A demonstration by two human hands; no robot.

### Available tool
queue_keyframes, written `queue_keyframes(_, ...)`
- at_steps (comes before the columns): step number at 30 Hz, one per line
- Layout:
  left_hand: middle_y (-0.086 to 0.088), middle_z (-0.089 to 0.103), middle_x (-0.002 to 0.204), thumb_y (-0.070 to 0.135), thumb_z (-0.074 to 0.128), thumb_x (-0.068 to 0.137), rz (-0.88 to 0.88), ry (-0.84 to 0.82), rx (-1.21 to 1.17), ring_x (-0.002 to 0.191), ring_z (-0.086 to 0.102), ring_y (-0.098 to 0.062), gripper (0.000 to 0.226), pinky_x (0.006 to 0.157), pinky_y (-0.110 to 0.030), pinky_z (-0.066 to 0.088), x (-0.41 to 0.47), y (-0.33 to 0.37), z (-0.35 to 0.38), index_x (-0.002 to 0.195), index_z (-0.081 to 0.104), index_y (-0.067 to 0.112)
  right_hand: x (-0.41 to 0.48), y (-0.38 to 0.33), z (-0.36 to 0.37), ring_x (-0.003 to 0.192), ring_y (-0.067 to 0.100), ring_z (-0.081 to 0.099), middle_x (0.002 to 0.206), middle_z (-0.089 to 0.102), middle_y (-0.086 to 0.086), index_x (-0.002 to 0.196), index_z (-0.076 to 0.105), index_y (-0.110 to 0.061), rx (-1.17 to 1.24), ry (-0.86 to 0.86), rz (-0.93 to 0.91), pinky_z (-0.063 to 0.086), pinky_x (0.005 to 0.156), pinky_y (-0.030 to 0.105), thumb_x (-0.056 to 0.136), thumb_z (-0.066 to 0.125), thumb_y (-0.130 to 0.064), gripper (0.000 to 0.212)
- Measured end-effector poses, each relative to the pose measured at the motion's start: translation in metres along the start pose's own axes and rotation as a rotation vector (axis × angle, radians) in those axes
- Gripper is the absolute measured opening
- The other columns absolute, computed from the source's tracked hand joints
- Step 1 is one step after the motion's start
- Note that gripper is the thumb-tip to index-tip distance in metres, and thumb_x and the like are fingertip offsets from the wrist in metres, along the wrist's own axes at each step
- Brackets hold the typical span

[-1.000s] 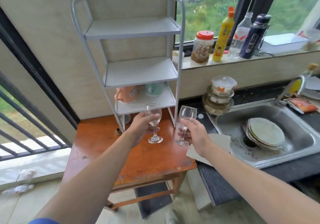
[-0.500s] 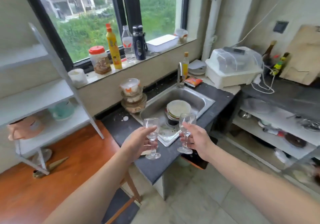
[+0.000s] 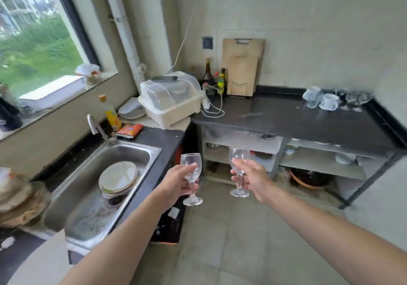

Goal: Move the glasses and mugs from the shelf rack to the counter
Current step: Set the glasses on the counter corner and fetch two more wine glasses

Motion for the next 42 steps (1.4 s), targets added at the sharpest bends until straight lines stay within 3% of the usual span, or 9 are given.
queue_keyframes(6,-0.014,0.067,0.086,0.046,0.073,0.071,-0.012,-0.158,0.086,0.071,0.067,-0.026,0.052,0.074,-0.041,0.057,0.094,0.022,0.097,0.106,0.061,0.01,0.038,-0.008,-0.099,0.072,0.018,0.068,0.107,0.071,0.016,0.103,0.06,-0.023,0.094,0.153,0.009,0.048,0.064,0.031,0.083,0.072,-0.041,0.029)
queue_keyframes(9,-0.016,0.067,0.092,0.041,0.069,0.081,-0.028,-0.24,0.132,0.073,0.069,-0.028,0.044,0.076,-0.042,0.058,0.151,0.035,0.142,0.11,0.059,0.01,0.066,-0.014,-0.144,0.071,0.018,0.068,0.104,0.071,0.014,0.113,0.062,-0.015,0.111,0.238,0.007,0.047,0.059,0.03,0.083,0.071,-0.042,0.041)
queue_keyframes(12,-0.016,0.066,0.089,0.038,0.068,0.083,-0.051,-0.328,0.134,0.069,0.068,-0.029,0.046,0.072,-0.039,0.059,0.208,0.053,0.187,0.112,0.057,0.005,0.101,-0.027,-0.186,0.067,0.017,0.066,0.097,0.07,0.012,0.112,0.062,-0.011,0.123,0.33,-0.007,0.044,0.055,0.027,0.086,0.069,-0.042,0.041)
queue_keyframes(18,-0.016,0.064,0.09,0.042,0.069,0.081,-0.047,-0.496,0.222,0.066,0.067,-0.025,0.049,0.068,-0.037,0.058,0.307,0.098,0.271,0.11,0.056,0.005,0.157,-0.058,-0.26,0.075,0.021,0.067,0.094,0.07,0.009,0.105,0.062,-0.014,0.17,0.484,-0.022,0.049,0.067,0.036,0.086,0.069,-0.041,0.034)
queue_keyframes(23,-0.015,0.065,0.092,0.042,0.068,0.083,-0.097,-0.615,0.288,0.072,0.066,-0.027,0.045,0.083,-0.044,0.056,0.363,0.11,0.344,0.108,0.057,0.006,0.179,-0.066,-0.322,0.081,0.021,0.07,0.104,0.071,0.013,0.109,0.062,-0.016,0.208,0.595,-0.01,0.052,0.073,0.036,0.086,0.068,-0.043,0.036)
queue_keyframes(25,-0.016,0.065,0.089,0.041,0.068,0.083,-0.11,-0.658,0.297,0.071,0.066,-0.027,0.046,0.081,-0.044,0.054,0.382,0.11,0.375,0.109,0.057,0.004,0.19,-0.065,-0.35,0.081,0.021,0.07,0.105,0.072,0.014,0.109,0.062,-0.016,0.222,0.641,0.008,0.053,0.073,0.036,0.086,0.068,-0.043,0.036)
queue_keyframes(30,-0.014,0.065,0.086,0.04,0.069,0.083,-0.154,-0.691,0.309,0.07,0.065,-0.026,0.047,0.068,-0.035,0.057,0.432,0.106,0.456,0.111,0.057,0.004,0.23,-0.059,-0.43,0.078,0.02,0.071,0.105,0.072,0.013,0.111,0.059,-0.017,0.249,0.67,0.034,0.055,0.072,0.035,0.084,0.07,-0.044,0.039)
queue_keyframes(34,-0.015,0.066,0.087,0.039,0.07,0.081,-0.175,-0.646,0.302,0.07,0.066,-0.026,0.049,0.077,-0.04,0.057,0.477,0.109,0.521,0.113,0.057,0.004,0.274,-0.066,-0.504,0.08,0.019,0.073,0.102,0.074,0.009,0.112,0.06,-0.02,0.242,0.648,0.053,0.057,0.078,0.037,0.081,0.071,-0.047,0.043)
queue_keyframes(42,-0.016,0.067,0.092,0.038,0.065,0.086,-0.187,-0.57,0.275,0.074,0.068,-0.025,0.042,0.072,-0.037,0.058,0.548,0.122,0.613,0.113,0.057,0.007,0.355,-0.1,-0.614,0.075,0.018,0.073,0.1,0.073,0.011,0.11,0.062,-0.018,0.187,0.597,0.078,0.056,0.071,0.035,0.077,0.076,-0.042,0.044)
Point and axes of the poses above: each hand's wrist, its own x-axis towards the middle knuckle, its own z-axis out of the palm, y = z × x, the point moved 1 cm from there along x, towards the middle knuckle
